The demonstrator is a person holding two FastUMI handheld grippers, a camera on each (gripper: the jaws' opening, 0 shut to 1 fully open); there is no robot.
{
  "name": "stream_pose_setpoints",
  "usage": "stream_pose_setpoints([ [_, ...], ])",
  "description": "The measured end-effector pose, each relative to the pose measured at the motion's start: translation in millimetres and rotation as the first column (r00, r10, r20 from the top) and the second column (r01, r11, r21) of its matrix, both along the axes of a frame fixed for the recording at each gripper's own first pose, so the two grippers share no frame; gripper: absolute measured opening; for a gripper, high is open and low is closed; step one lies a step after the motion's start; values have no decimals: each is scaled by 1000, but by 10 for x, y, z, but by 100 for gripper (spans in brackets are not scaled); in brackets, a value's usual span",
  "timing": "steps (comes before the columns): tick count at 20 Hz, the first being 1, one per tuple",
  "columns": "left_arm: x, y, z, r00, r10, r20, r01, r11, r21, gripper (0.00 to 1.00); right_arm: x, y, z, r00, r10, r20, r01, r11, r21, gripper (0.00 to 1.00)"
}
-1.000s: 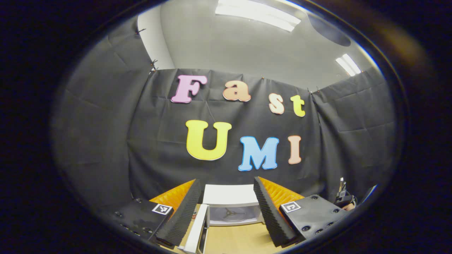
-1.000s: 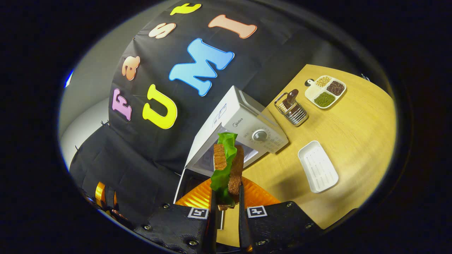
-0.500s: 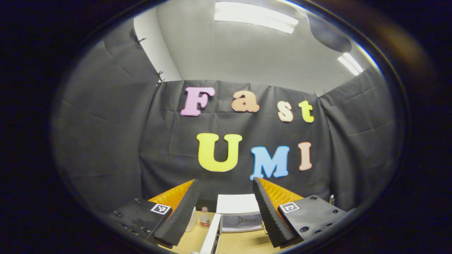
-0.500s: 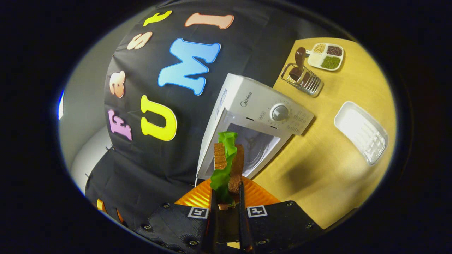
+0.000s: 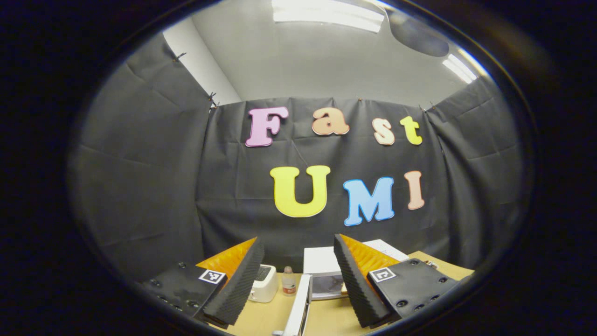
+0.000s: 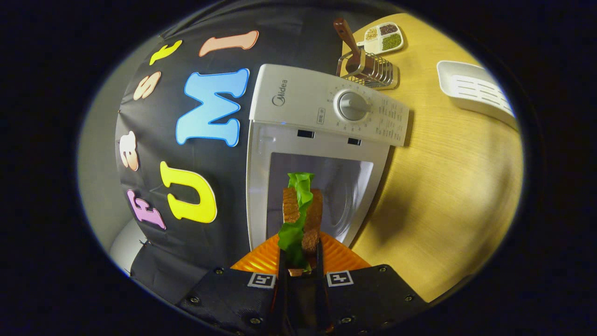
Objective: Open the microwave oven with the left hand, put the food in, and close the microwave oven.
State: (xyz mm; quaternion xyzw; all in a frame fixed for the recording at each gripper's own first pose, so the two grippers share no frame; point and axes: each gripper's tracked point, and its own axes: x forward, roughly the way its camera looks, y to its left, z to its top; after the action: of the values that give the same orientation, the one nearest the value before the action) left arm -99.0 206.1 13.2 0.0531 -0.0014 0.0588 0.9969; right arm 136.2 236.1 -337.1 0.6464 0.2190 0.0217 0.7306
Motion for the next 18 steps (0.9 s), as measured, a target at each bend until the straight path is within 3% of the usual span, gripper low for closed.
stream_pose_setpoints([
  [1,-22,29,-3,1000,8,-8,-8,1000,3,96,81,23,-24,1000,-24,0,24,1000,9,29],
  [2,-37,55,-20,1000,16,-15,-16,1000,5,99,163,44,-59,999,-44,-8,45,999,20,25],
  [11,-152,247,27,996,77,-37,-76,997,17,99,745,72,-364,977,-212,-36,212,977,-9,25],
  [13,-128,252,5,996,77,-41,-76,997,23,96,863,132,-415,973,-225,-43,226,974,-2,29],
  [18,15,170,-191,996,51,-80,-51,999,6,94,1093,250,-645,961,-260,-95,259,966,-21,25],
])
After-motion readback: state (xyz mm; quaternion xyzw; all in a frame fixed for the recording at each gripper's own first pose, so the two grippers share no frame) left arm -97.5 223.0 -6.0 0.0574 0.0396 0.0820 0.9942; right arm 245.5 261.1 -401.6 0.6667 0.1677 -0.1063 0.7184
